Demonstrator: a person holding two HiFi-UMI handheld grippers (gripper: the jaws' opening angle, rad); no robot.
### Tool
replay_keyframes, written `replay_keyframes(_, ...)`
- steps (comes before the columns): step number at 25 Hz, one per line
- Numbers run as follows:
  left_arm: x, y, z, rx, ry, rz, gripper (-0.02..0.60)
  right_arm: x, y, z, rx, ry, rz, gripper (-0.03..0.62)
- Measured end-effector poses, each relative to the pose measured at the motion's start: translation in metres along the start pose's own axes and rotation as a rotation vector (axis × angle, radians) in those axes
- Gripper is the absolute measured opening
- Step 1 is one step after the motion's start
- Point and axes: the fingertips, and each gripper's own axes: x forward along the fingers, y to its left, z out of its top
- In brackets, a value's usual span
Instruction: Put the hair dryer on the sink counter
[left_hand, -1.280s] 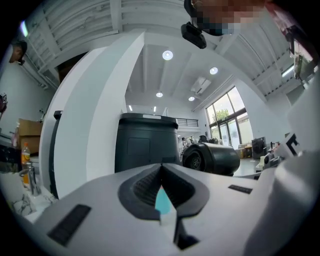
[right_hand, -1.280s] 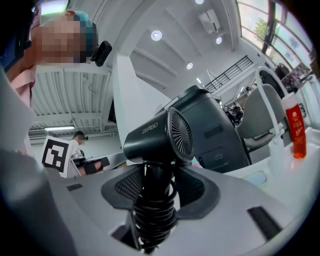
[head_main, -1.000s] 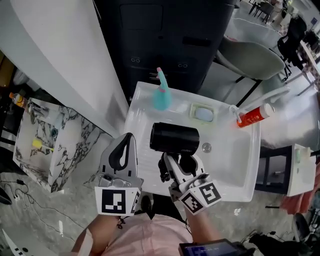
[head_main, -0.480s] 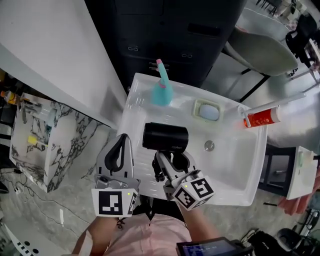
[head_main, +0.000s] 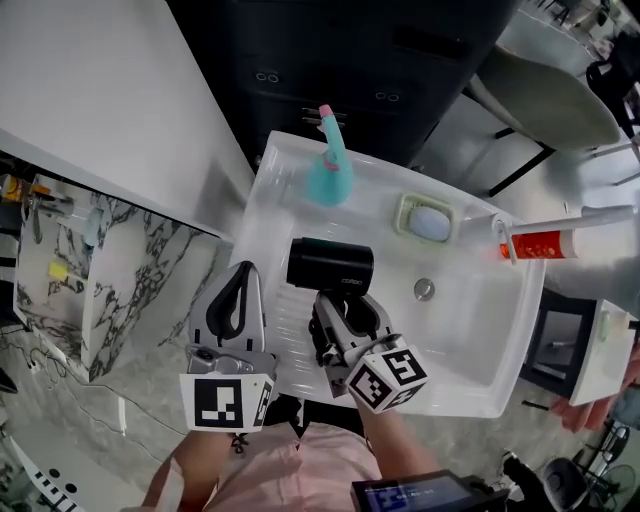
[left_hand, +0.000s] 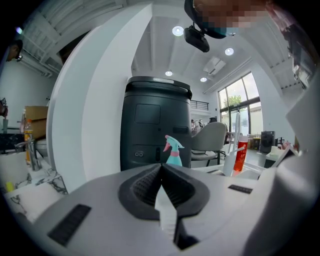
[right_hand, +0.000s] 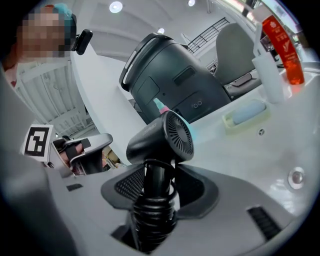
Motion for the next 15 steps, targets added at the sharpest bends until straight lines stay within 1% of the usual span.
replay_keyframes(6,0.012,0.002,-0.006,-0.002,0.021,-0.004,0.009,0.012,-0.018,-0.007,0.096,0.032,-0.039,0.190)
replay_keyframes(15,0.027,0.008,-0.014,-0.001,0.048,-0.012,0.009,0.027,-0.037,-0.019,0.184,0.087,-0.094,0.190)
